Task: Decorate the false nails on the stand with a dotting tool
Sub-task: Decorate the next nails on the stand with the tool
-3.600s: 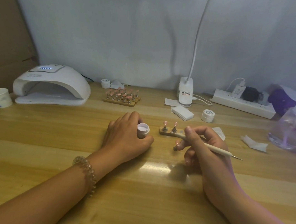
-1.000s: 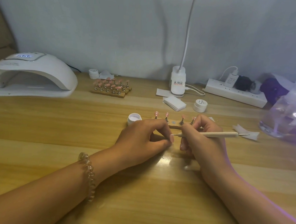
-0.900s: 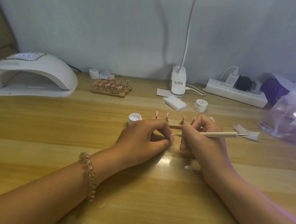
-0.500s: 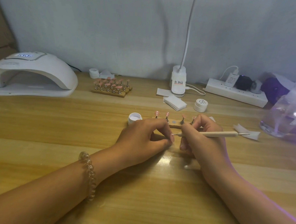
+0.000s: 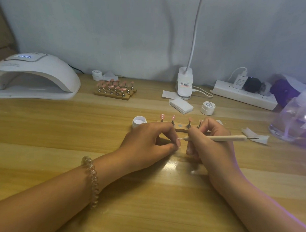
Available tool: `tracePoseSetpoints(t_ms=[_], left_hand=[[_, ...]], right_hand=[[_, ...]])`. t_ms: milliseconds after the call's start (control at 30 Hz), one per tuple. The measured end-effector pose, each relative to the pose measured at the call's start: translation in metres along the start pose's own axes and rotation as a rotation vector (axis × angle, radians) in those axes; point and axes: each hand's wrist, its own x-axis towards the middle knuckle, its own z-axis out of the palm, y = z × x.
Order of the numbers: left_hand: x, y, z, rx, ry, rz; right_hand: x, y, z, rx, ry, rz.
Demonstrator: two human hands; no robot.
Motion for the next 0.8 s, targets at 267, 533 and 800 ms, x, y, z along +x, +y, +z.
tracePoseSetpoints(t_ms=[267,533,800], left_hand=[[0.0003,0.0004,0.0000,-0.016,0.003,-0.003],[-0.0001,0.0000,0.0001,-0.023,0.003,-0.002],[-0.0001,0.0000,0.0002,-0.042,-0.008,-0.014]], right_hand=[[0.0001,0.0013,-0.0005,-0.008,0.008,-0.006],[0.0005,0.0014,-0.0003,0.011,0.002,-0.002],[0.0001,0.0012,-0.0001,0.010,0.012,0.001]])
